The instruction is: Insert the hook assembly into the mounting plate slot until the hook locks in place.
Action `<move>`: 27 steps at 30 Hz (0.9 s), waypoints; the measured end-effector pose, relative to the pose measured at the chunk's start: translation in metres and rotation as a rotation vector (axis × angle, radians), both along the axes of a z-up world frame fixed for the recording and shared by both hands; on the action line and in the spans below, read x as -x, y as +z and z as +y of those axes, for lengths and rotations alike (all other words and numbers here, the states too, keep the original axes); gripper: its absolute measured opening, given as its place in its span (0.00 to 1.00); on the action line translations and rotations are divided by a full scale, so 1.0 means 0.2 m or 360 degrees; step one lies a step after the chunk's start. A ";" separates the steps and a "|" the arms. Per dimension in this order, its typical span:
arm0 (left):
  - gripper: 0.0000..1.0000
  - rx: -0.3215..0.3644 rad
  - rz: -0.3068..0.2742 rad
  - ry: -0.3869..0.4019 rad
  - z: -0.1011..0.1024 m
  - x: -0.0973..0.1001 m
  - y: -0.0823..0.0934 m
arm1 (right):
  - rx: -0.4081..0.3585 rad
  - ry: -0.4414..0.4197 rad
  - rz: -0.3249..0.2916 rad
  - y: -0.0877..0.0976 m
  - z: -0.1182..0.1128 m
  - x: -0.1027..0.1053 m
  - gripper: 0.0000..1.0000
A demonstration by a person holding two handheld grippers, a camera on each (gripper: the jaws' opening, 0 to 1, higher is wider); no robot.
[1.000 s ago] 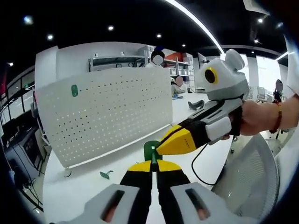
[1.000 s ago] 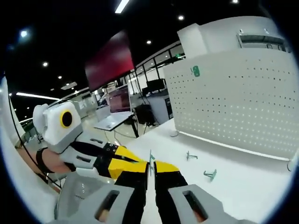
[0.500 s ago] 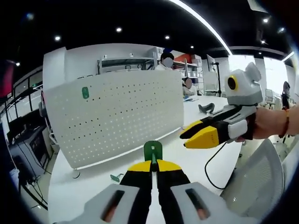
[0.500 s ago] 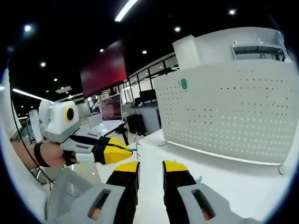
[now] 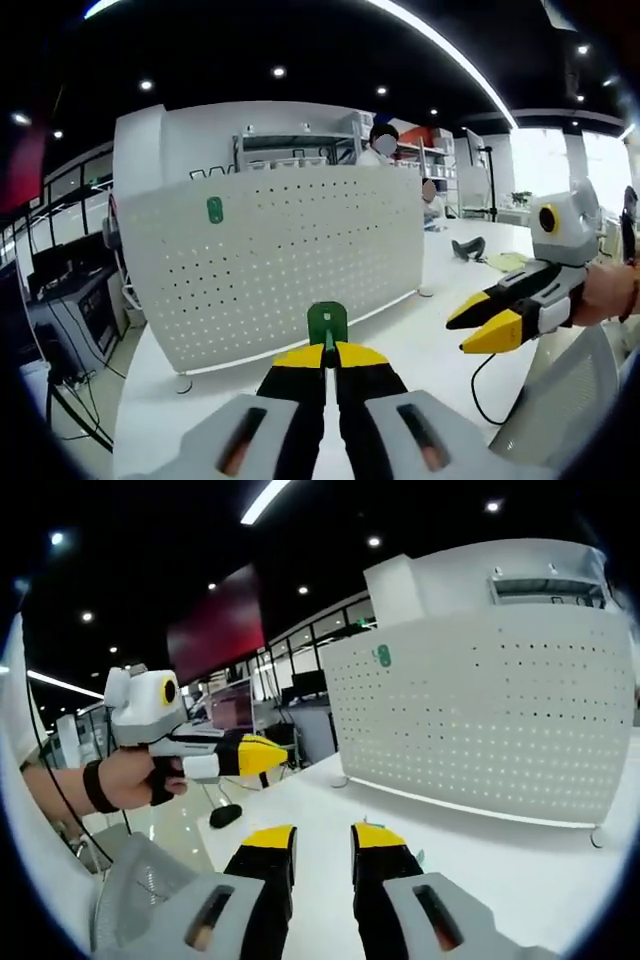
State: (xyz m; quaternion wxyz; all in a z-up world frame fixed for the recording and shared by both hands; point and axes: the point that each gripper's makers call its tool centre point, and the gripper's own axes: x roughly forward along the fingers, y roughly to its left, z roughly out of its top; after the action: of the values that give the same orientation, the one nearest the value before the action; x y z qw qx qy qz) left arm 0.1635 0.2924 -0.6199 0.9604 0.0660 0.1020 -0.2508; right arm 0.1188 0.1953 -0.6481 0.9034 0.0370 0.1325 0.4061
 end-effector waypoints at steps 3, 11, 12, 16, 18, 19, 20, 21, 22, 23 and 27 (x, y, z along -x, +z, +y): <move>0.02 0.0006 -0.0015 0.0023 0.02 -0.03 0.03 | 0.0010 -0.0011 -0.0014 0.00 -0.01 0.00 0.25; 0.02 0.0052 -0.0075 0.0088 0.08 -0.14 0.11 | 0.0035 -0.0001 -0.0038 -0.01 -0.01 0.00 0.30; 0.02 0.0080 -0.0079 0.0105 0.09 -0.16 0.12 | 0.0033 0.0001 -0.0035 -0.02 -0.01 0.00 0.30; 0.02 0.0064 -0.0093 0.0140 0.13 -0.20 0.14 | 0.0033 -0.0001 -0.0027 -0.03 -0.02 0.00 0.30; 0.02 0.0069 -0.0095 0.0159 0.14 -0.22 0.15 | 0.0031 -0.0005 -0.0023 -0.03 -0.02 0.01 0.30; 0.02 0.0053 -0.0092 0.0179 0.15 -0.23 0.15 | 0.0029 -0.0007 -0.0024 -0.03 -0.02 0.01 0.30; 0.02 0.0040 -0.0111 0.0188 0.16 -0.24 0.16 | 0.0024 -0.0008 -0.0023 -0.04 -0.02 0.01 0.30; 0.02 0.0045 -0.0117 0.0192 0.17 -0.26 0.18 | 0.0021 -0.0006 -0.0020 -0.04 -0.02 0.01 0.30; 0.02 0.0051 -0.0119 0.0198 0.17 -0.27 0.18 | 0.0023 -0.0003 -0.0021 -0.04 -0.01 0.01 0.30; 0.02 0.0059 -0.0128 0.0214 0.18 -0.28 0.20 | 0.0027 -0.0004 -0.0025 -0.04 -0.01 0.01 0.30; 0.02 0.0067 -0.0152 0.0242 0.21 -0.32 0.23 | 0.0009 -0.0018 -0.0032 -0.03 -0.01 0.00 0.30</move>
State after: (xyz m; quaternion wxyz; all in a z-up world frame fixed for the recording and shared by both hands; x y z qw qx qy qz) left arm 0.2284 0.3344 -0.5741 0.9816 0.0498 0.0556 -0.1758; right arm 0.1185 0.1934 -0.6543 0.9071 0.0312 0.1244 0.4010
